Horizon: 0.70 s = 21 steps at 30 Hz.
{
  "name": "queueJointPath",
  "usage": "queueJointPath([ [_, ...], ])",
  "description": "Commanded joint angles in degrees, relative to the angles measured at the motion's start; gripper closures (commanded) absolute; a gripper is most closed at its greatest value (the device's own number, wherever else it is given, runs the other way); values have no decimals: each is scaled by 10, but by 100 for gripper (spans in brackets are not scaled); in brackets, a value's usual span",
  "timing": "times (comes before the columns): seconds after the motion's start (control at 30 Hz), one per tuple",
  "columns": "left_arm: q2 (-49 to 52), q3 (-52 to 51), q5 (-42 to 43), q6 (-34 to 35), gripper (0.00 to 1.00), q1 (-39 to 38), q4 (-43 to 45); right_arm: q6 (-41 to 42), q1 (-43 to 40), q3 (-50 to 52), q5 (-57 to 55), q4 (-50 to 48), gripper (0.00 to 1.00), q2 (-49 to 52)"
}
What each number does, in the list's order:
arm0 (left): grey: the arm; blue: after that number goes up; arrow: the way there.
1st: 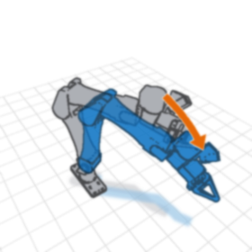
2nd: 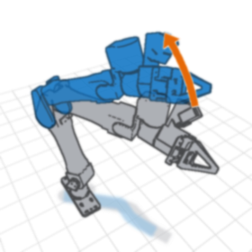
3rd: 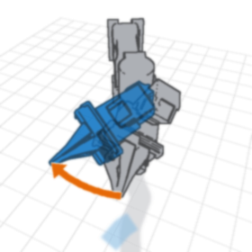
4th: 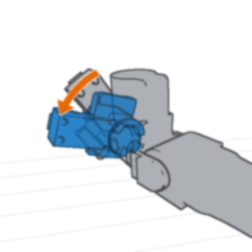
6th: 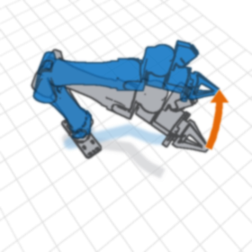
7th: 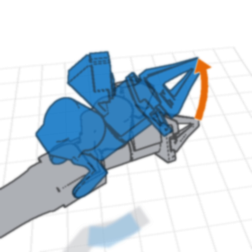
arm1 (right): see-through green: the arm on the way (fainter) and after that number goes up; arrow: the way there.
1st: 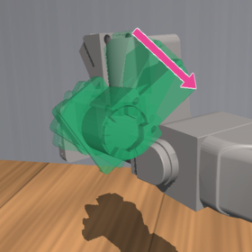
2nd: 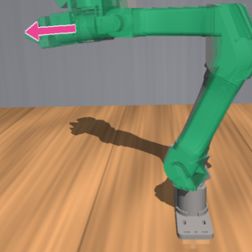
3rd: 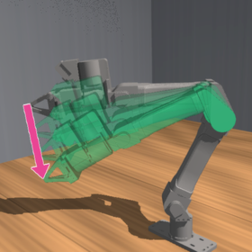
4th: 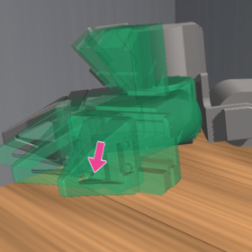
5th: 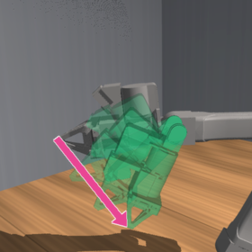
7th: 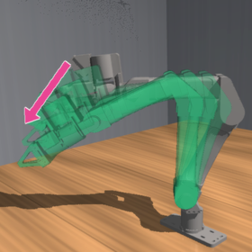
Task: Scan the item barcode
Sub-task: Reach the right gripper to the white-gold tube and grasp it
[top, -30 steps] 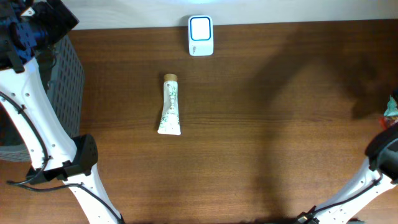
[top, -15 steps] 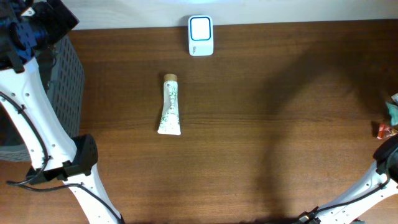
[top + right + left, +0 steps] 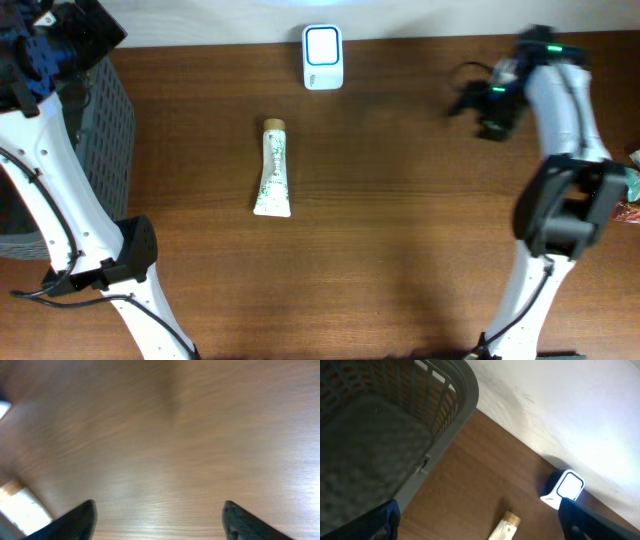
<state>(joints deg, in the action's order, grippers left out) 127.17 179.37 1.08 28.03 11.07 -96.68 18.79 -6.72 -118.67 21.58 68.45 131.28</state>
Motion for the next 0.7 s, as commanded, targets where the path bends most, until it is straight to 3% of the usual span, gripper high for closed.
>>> queueJointPath([
  [0.0,-11,3,2,-9,1,5,0,-6,124,4,-9,-44,14,-22],
  [0.07,-11,3,2,-9,1,5,0,-5,223,4,-35,-103,14,-10],
  [0.2,-11,3,2,-9,1,5,0,40,341,4,-90,-178,14,14],
  [0.3,-11,3,2,-9,1,5,0,73,392,4,-103,-209,25,30],
  [0.57,-11,3,2,-9,1,5,0,117,444,4,-146,-211,41,90],
  [0.6,-11,2,2,-9,1,5,0,117,448,4,-146,-214,48,92],
  [0.67,-11,2,2,-9,1,5,0,117,451,4,-146,-217,85,91],
])
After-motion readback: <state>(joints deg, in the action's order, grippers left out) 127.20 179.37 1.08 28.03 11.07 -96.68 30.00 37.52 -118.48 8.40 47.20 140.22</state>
